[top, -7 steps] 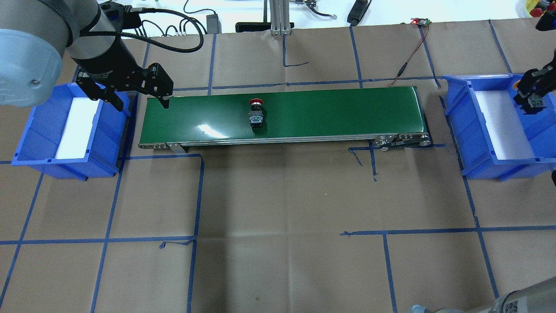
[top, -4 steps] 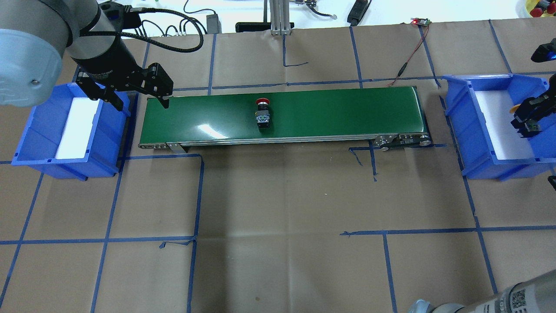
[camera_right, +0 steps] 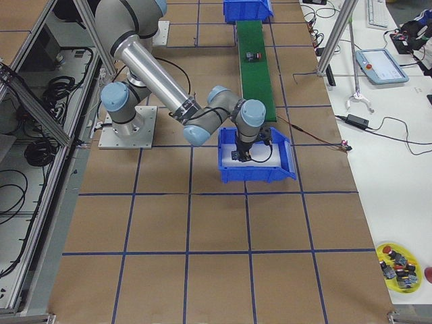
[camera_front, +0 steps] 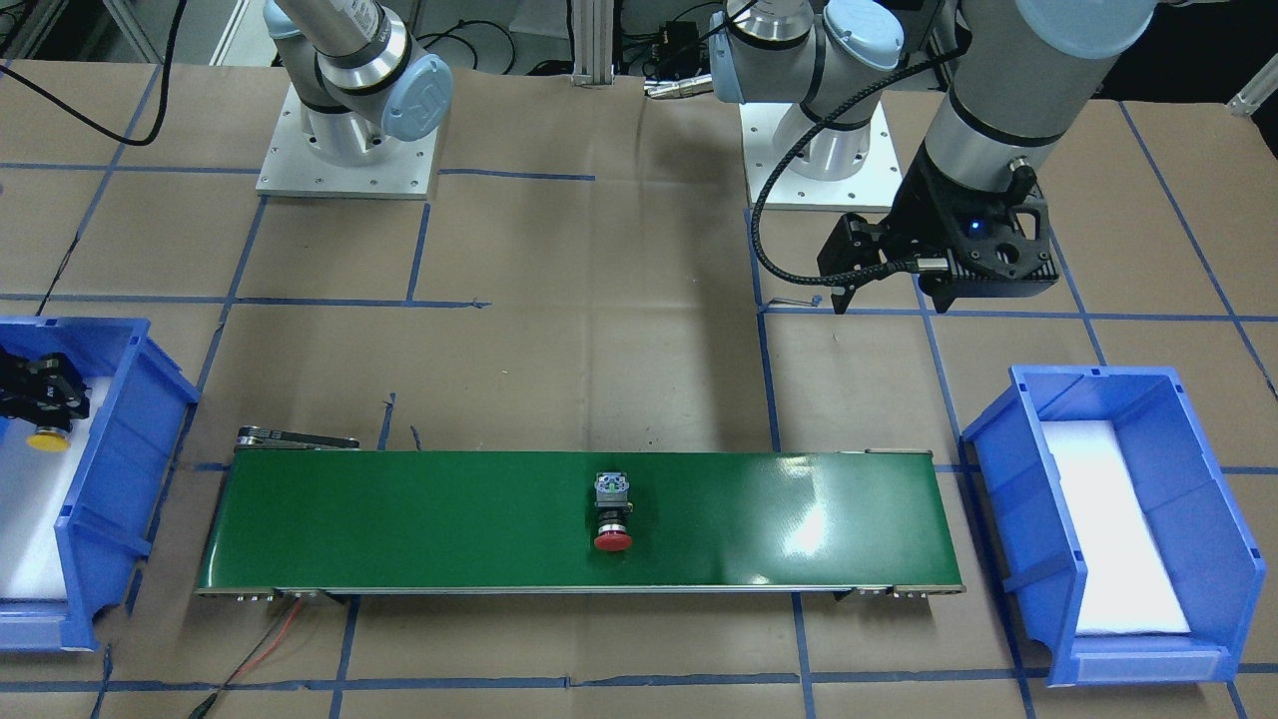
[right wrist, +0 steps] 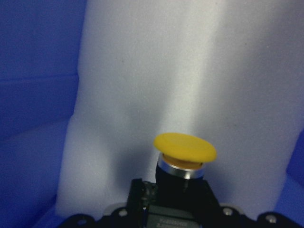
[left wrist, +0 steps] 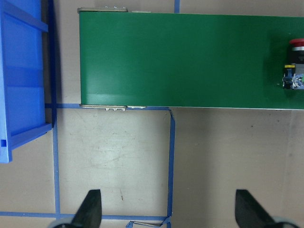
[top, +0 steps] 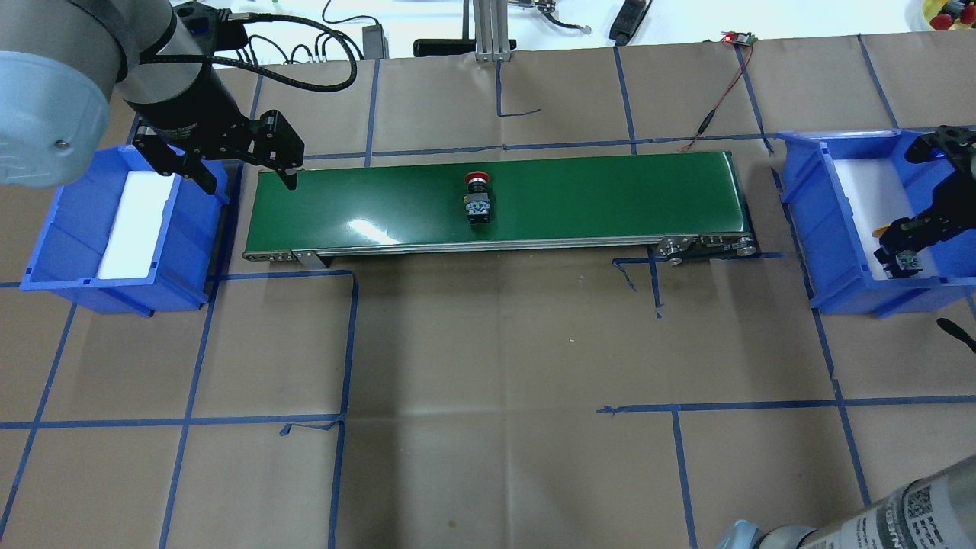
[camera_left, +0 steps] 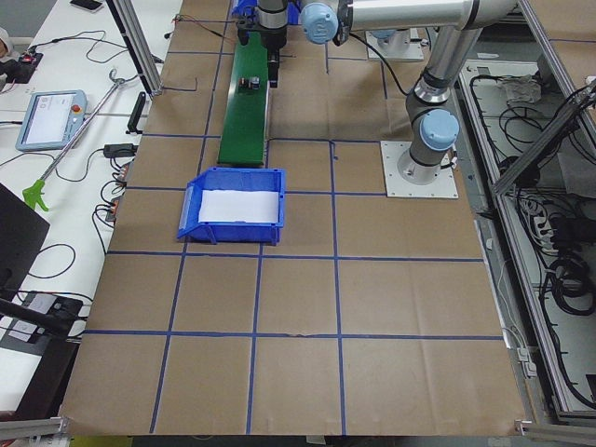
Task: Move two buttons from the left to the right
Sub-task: 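Lower and release the yellow button onto the foam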
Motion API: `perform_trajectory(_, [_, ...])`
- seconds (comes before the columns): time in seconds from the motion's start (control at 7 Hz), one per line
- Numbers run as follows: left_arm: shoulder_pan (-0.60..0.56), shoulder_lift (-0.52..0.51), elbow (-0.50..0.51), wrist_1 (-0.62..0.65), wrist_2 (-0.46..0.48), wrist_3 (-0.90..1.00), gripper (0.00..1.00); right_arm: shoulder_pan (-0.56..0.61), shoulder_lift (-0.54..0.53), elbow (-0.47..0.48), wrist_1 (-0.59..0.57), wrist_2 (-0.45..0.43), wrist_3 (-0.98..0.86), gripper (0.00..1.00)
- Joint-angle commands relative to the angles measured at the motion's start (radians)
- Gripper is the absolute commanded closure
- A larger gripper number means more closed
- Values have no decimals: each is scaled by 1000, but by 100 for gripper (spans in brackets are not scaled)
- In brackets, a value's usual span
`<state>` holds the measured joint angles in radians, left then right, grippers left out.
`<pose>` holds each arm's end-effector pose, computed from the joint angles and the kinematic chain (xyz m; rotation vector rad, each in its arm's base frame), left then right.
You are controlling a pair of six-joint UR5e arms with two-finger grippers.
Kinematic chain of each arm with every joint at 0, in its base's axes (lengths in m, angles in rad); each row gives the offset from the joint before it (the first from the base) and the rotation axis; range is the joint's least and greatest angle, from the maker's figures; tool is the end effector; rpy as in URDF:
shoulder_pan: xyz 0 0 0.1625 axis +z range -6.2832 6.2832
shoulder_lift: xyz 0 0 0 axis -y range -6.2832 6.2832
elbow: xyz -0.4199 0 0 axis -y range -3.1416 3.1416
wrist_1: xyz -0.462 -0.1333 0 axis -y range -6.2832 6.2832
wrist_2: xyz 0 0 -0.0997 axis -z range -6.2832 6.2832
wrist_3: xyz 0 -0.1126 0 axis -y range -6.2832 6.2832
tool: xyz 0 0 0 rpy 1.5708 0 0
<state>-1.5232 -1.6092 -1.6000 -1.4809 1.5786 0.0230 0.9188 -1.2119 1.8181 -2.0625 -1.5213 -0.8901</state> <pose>-0.1047 -0.5849 0.4405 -0.0387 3.1326 -0.0345 -0.2618 -0.5718 0.1693 -0.3551 3.0046 0.0722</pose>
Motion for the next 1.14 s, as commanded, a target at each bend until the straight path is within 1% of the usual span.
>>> perform_trajectory(0.0, [0, 0, 0, 1, 0, 0, 0, 0, 8, 26, -5, -2, 3, 90])
perform_trajectory(0.14, [0, 0, 0, 1, 0, 0, 0, 0, 9, 26, -4, 15, 19, 26])
perform_trajectory(0.29, [0, 0, 0, 1, 0, 0, 0, 0, 3, 21, -2, 15, 35, 8])
perform_trajectory(0.43, [0, 0, 0, 2, 0, 0, 0, 2, -4, 12, -1, 13, 37, 1])
perform_trajectory(0.86, [0, 0, 2, 2, 0, 0, 0, 29, -58, -90, 19, -2, 92, 1])
perform_trajectory(1.0, [0, 0, 2, 1, 0, 0, 0, 55, -60, -150, 78, -3, 138, 1])
